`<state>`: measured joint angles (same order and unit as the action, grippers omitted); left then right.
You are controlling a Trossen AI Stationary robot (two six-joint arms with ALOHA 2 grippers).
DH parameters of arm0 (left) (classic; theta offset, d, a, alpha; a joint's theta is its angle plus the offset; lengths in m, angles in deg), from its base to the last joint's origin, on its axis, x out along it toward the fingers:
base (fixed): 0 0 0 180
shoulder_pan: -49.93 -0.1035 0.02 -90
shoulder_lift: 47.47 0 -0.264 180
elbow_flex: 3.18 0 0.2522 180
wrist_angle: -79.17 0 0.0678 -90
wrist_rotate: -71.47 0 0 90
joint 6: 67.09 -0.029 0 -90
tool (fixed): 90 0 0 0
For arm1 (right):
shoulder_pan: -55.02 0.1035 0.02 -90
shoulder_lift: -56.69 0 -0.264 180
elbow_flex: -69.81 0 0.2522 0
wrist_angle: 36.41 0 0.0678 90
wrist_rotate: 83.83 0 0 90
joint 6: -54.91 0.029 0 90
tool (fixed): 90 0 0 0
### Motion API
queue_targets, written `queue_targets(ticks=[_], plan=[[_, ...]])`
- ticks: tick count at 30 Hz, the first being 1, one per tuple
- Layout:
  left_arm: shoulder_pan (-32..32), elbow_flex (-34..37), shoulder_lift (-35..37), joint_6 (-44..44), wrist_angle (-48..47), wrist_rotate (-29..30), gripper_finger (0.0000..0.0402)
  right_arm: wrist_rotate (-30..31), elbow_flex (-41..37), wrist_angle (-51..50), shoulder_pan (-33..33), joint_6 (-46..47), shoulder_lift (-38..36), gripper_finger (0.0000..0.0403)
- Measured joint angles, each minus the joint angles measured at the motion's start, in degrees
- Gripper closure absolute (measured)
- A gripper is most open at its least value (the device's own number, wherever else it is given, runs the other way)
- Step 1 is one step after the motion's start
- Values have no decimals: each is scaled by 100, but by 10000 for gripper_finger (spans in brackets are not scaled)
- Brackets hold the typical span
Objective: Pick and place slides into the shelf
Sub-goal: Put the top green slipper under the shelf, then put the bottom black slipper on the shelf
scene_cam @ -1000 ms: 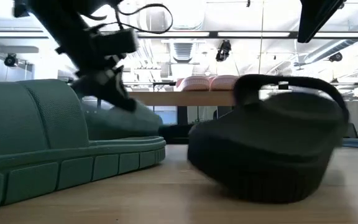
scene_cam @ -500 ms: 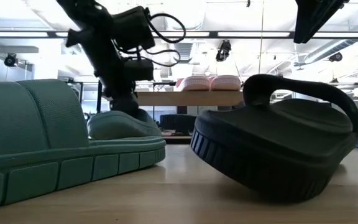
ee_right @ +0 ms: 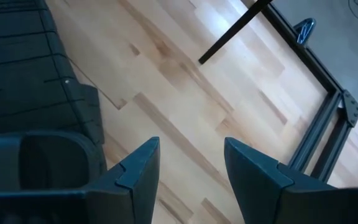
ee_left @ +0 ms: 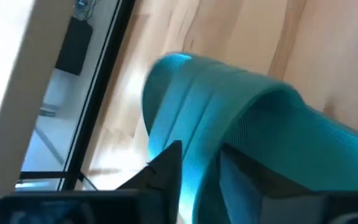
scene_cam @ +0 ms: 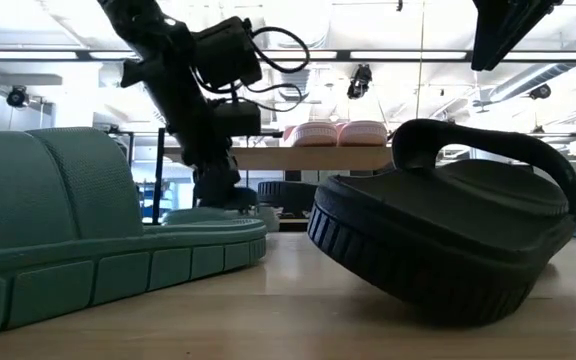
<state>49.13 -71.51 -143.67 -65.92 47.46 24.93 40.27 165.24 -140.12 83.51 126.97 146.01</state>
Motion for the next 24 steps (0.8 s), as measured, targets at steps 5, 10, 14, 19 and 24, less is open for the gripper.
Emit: queue_targets(ticks=[5,10,14,19,24], plan=[[19,-15,306,0,-85,-26,258,-116,-4,4,0,-7,0,232],[88,-215,662,3,-880,-213,210,-452,-4,26,11,-138,0,232],[406,-265,1148,-2,-989,-934,199,-854,-4,312,190,-158,0,232],[1231,-266,1776,-432,-945,-1096,206,-1098,-17,1356,781,-398,115,232],[1957,-131,2083,-750,-954,-708,222,-1072,31,1723,1416,-117,688,232]])
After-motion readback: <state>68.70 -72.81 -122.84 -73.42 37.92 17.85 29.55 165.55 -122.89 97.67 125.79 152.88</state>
